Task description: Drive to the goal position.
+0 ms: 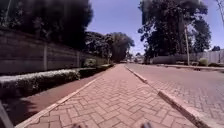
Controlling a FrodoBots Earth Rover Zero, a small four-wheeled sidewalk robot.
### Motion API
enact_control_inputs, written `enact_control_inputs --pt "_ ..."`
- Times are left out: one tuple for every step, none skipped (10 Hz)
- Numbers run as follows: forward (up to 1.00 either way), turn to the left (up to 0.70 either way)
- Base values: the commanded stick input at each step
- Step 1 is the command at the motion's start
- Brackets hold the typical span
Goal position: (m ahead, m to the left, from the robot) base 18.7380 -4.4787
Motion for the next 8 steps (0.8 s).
enact_control_inputs --pt "0.7 0.0" --pt "0.7 0.0" --pt "0.7 0.0" --pt "0.7 0.0" --pt "0.7 0.0" --pt "0.7 0.0" --pt "0.7 -0.35" --pt "0.7 -0.35"
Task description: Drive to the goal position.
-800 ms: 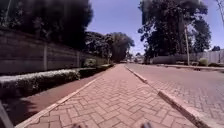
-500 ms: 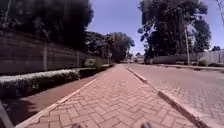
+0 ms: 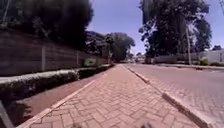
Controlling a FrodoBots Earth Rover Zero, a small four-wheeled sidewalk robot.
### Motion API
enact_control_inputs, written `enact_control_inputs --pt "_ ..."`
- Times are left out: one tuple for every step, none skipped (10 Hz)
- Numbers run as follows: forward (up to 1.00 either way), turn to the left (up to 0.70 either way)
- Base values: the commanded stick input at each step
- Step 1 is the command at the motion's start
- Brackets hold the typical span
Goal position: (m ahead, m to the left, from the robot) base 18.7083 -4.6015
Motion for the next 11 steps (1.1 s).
enact_control_inputs --pt "0.7 -0.35" --pt "0.7 -0.2" --pt "0.7 -0.03" --pt "0.7 -0.13" --pt "0.7 -0.29" --pt "0.7 -0.35" --pt "0.7 -0.35" --pt "0.7 -0.28" --pt "0.7 -0.11" --pt "0.7 0.0" --pt "0.7 0.0"
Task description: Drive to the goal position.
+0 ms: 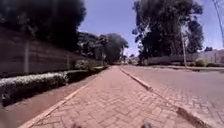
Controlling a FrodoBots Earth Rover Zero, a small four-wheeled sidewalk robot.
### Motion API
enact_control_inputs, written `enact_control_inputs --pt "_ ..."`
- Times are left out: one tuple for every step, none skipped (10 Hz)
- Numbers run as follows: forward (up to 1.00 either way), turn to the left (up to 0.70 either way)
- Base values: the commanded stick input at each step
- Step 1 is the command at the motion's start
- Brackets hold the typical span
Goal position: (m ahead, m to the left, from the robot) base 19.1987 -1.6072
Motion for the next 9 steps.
enact_control_inputs --pt "0.7 0.0" --pt "0.7 0.0" --pt "0.7 0.0" --pt "0.7 0.0" --pt "0.7 0.0" --pt "0.7 0.0" --pt "0.7 0.0" --pt "0.7 0.0" --pt "0.7 0.0"
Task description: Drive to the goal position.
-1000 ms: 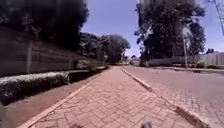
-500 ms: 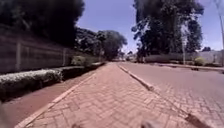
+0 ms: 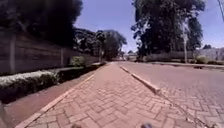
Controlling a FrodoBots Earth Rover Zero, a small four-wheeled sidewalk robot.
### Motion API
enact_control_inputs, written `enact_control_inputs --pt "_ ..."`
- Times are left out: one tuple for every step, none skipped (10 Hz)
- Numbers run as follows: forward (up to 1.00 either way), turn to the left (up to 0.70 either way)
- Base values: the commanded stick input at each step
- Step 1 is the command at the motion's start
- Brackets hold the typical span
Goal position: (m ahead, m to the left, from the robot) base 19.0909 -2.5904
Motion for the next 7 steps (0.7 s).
enact_control_inputs --pt "0.7 0.0" --pt "0.7 0.0" --pt "0.7 0.0" --pt "0.7 0.0" --pt "0.7 0.0" --pt "0.7 0.0" --pt "0.7 0.0"
